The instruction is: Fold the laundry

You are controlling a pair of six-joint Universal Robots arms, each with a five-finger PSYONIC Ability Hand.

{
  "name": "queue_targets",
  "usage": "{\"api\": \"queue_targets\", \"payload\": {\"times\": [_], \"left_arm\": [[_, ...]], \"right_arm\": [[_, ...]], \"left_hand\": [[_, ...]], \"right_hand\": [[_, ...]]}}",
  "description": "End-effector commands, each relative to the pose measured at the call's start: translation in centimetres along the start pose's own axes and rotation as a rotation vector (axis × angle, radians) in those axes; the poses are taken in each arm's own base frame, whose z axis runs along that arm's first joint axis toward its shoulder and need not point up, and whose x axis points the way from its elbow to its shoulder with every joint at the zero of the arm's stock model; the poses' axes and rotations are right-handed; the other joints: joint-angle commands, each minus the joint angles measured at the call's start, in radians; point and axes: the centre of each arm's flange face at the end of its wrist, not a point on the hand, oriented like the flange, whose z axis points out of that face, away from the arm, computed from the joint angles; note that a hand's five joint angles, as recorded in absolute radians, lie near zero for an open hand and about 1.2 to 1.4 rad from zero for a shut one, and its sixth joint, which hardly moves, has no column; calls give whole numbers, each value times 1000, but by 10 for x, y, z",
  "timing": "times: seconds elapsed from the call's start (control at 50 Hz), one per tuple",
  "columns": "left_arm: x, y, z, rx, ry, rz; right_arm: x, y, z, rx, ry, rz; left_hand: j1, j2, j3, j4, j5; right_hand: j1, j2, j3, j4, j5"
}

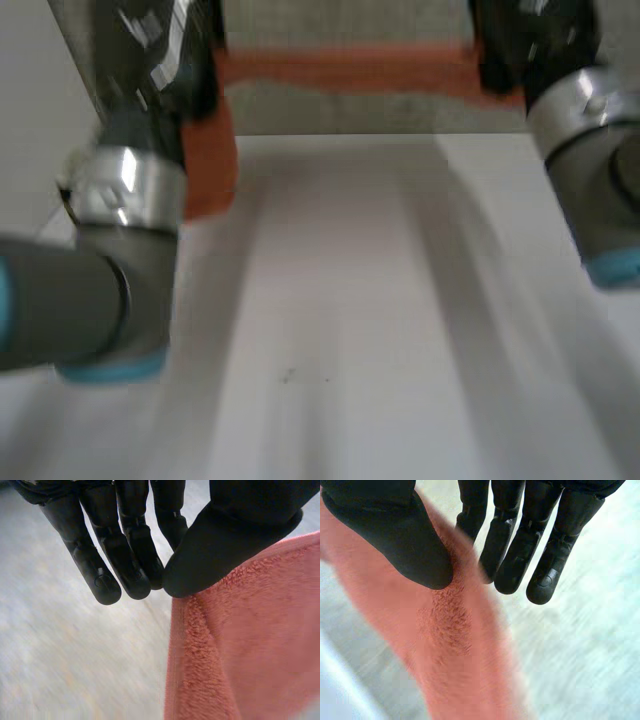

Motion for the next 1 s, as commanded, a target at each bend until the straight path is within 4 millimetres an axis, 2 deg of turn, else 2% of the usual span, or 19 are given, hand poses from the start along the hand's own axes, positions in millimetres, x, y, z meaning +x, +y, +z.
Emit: {"api": "queue_targets", "payload": {"times": [0.02,0.04,0.06,0.08,0.12,0.14,0.18,0.24,0.28,0.3,0.34,0.42,0.44,0.48,0.56,0.68,0.72,0.88,1.0], "left_arm": [[35,76,-76,-329,147,12],[35,76,-77,-330,147,12],[38,90,-88,-390,165,19],[38,90,-88,-391,166,19],[42,112,-105,-491,197,26],[42,112,-105,-491,197,26],[44,122,-115,-555,216,33],[43,123,-116,-569,218,36],[43,123,-117,-577,218,36],[43,123,-117,-577,218,36],[43,118,-116,-570,218,34],[42,112,-114,-561,214,28],[42,109,-114,-562,210,15],[42,107,-116,-571,210,-5],[46,103,-126,-634,200,-92],[39,90,-127,-689,147,-170],[30,82,-126,-729,102,-204],[2,71,-129,-844,-34,-261],[0,71,-142,-925,-60,-308]], "right_arm": [[-25,62,-44,-275,-117,10],[-25,63,-44,-276,-117,10],[-29,70,-51,-306,-131,11],[-31,74,-55,-325,-139,12],[-32,78,-58,-336,-142,13],[-32,78,-58,-337,-142,13],[-28,81,-59,-346,-129,13],[-26,79,-58,-340,-123,12],[-24,74,-57,-330,-117,13],[-21,68,-55,-310,-108,12],[-18,60,-54,-287,-100,11],[-12,46,-50,-247,-80,10],[-10,41,-48,-230,-74,11],[-9,33,-46,-211,-71,11],[-2,6,-42,-165,-61,14],[10,-19,-35,-136,-42,13],[12,-24,-33,-132,-40,11],[18,-32,-29,-122,-28,5],[19,-33,-28,-121,-16,6]], "left_hand": [[207,177,179,178,181],[207,177,179,178,181],[207,177,179,178,181],[207,177,179,178,181],[207,177,179,178,181],[207,177,179,178,181],[-41,-70,-69,-69,-67],[-142,-172,-170,-171,-168],[-469,-499,-497,-497,-495],[-471,-500,-499,-499,-497],[-643,-673,-672,-672,-670],[-758,-788,-787,-787,-785],[-898,-928,-926,-927,-924],[-966,-996,-995,-995,-993],[-967,-997,-995,-996,-993],[-964,-994,-992,-993,-990],[-949,-979,-978,-978,-976],[-902,-932,-931,-931,-929],[-855,-885,-884,-884,-882]], "right_hand": [[410,209,208,202,238],[410,209,208,202,238],[410,209,208,202,238],[410,209,208,202,238],[410,209,208,202,238],[410,209,208,202,238],[410,209,208,202,238],[410,209,208,202,238],[410,209,208,202,238],[410,209,208,202,238],[410,209,208,202,238],[410,209,208,202,238],[410,209,208,202,238],[410,209,208,202,238],[410,209,208,202,238],[410,209,208,202,238],[410,209,208,202,238],[410,209,208,202,238],[410,209,208,202,238]]}}
